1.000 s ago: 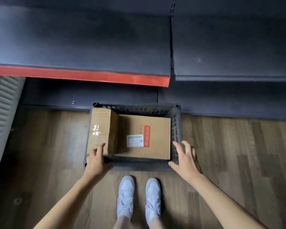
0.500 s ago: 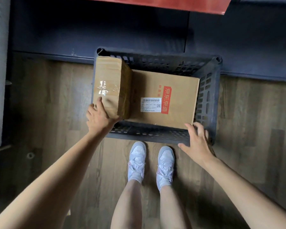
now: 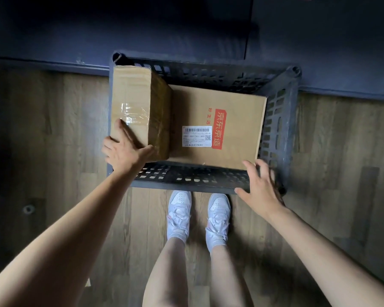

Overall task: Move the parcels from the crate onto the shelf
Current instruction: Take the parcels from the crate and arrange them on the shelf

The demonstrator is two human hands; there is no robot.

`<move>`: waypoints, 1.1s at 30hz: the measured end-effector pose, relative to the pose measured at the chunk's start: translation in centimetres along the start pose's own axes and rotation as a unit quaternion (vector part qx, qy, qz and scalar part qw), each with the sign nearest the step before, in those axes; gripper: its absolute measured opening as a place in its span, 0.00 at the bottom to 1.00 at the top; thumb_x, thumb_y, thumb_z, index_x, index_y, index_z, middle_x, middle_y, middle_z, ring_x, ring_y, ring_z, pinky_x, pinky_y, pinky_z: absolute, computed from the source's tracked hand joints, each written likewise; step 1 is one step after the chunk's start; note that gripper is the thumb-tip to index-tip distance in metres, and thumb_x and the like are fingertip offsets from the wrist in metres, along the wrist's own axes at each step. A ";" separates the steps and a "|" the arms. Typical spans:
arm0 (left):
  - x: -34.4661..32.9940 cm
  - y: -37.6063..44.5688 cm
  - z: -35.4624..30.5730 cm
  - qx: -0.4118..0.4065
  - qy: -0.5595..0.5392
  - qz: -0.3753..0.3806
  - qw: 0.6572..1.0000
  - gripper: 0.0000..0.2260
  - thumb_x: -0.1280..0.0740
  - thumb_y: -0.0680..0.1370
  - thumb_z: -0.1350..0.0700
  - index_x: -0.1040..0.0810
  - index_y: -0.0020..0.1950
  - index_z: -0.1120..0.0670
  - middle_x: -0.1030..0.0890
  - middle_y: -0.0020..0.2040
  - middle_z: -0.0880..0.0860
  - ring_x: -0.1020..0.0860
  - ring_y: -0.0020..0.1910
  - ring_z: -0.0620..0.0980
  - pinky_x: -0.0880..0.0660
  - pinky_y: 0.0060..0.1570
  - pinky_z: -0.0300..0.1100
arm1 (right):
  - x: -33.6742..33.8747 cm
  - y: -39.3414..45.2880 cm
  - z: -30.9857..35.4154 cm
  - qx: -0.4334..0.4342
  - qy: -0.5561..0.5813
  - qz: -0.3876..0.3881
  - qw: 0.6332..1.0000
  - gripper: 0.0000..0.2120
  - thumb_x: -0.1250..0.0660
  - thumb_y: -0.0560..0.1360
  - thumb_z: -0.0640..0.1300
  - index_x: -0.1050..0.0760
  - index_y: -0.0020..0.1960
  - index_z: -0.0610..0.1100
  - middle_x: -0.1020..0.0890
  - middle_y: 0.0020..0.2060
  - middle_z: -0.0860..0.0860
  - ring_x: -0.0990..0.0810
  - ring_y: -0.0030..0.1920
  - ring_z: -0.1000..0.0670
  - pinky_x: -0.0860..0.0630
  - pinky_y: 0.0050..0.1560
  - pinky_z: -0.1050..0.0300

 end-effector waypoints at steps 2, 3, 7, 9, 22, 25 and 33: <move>0.6 -0.6 -0.5 -0.006 -0.021 0.019 1.000 0.43 0.28 0.66 0.49 0.51 0.74 0.45 0.39 0.65 0.63 0.40 0.66 0.63 0.39 0.65 0.57 | 0.5 -0.4 0.4 0.000 0.008 -0.003 1.000 0.33 0.31 0.71 0.47 0.42 0.72 0.48 0.45 0.72 0.42 0.43 0.70 0.39 0.42 0.70 0.47; 0.9 -1.1 -0.8 -0.017 -0.030 0.032 0.999 0.43 0.29 0.66 0.48 0.51 0.74 0.45 0.39 0.65 0.63 0.40 0.67 0.63 0.40 0.65 0.57 | 0.9 -0.6 0.7 0.002 0.011 -0.005 1.000 0.33 0.31 0.71 0.48 0.42 0.72 0.48 0.45 0.72 0.43 0.43 0.70 0.40 0.42 0.70 0.47; 4.3 -4.7 -3.2 -0.116 -0.043 0.072 0.990 0.46 0.34 0.59 0.46 0.51 0.74 0.45 0.38 0.62 0.62 0.39 0.63 0.62 0.38 0.63 0.55 | 4.1 -1.7 2.1 0.011 0.018 -0.025 0.999 0.33 0.33 0.72 0.48 0.43 0.72 0.50 0.46 0.72 0.44 0.44 0.70 0.40 0.42 0.71 0.48; 6.8 -7.0 -5.1 -0.181 -0.021 0.080 0.980 0.47 0.30 0.60 0.47 0.51 0.74 0.45 0.37 0.61 0.62 0.38 0.60 0.60 0.38 0.61 0.54 | 6.6 -2.8 2.9 0.010 0.029 -0.040 0.999 0.33 0.32 0.72 0.48 0.43 0.72 0.50 0.46 0.72 0.44 0.44 0.70 0.40 0.42 0.71 0.48; 29.2 -24.5 -14.5 -0.500 0.179 -0.127 0.838 0.51 0.21 0.47 0.44 0.36 0.67 0.50 0.27 0.53 0.67 0.30 0.48 0.62 0.27 0.43 0.56 | 30.5 -19.0 13.1 0.160 0.145 -0.163 0.963 0.39 0.27 0.67 0.44 0.43 0.72 0.47 0.44 0.68 0.46 0.39 0.68 0.49 0.43 0.68 0.61; 34.1 -28.4 -15.8 -0.550 0.206 -0.183 0.788 0.49 0.23 0.46 0.47 0.34 0.67 0.49 0.30 0.55 0.65 0.32 0.50 0.61 0.29 0.46 0.57 | 34.5 -23.4 15.8 0.219 0.133 -0.173 0.951 0.43 0.26 0.66 0.43 0.47 0.73 0.48 0.44 0.67 0.49 0.41 0.64 0.56 0.44 0.66 0.66; 42.6 -34.9 -17.5 -0.584 0.268 -0.306 0.702 0.52 0.21 0.46 0.48 0.35 0.69 0.50 0.30 0.57 0.67 0.32 0.54 0.64 0.31 0.50 0.62 | 40.5 -30.7 21.0 0.273 0.173 -0.148 0.935 0.49 0.24 0.64 0.51 0.55 0.72 0.59 0.48 0.66 0.59 0.45 0.63 0.58 0.40 0.66 0.52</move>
Point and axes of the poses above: each hand's wrist, its own y-axis towards the middle knuckle, its own x-axis out of the back of the hand, z = x × y, the point moved 10 cm from there along y, towards the middle knuckle
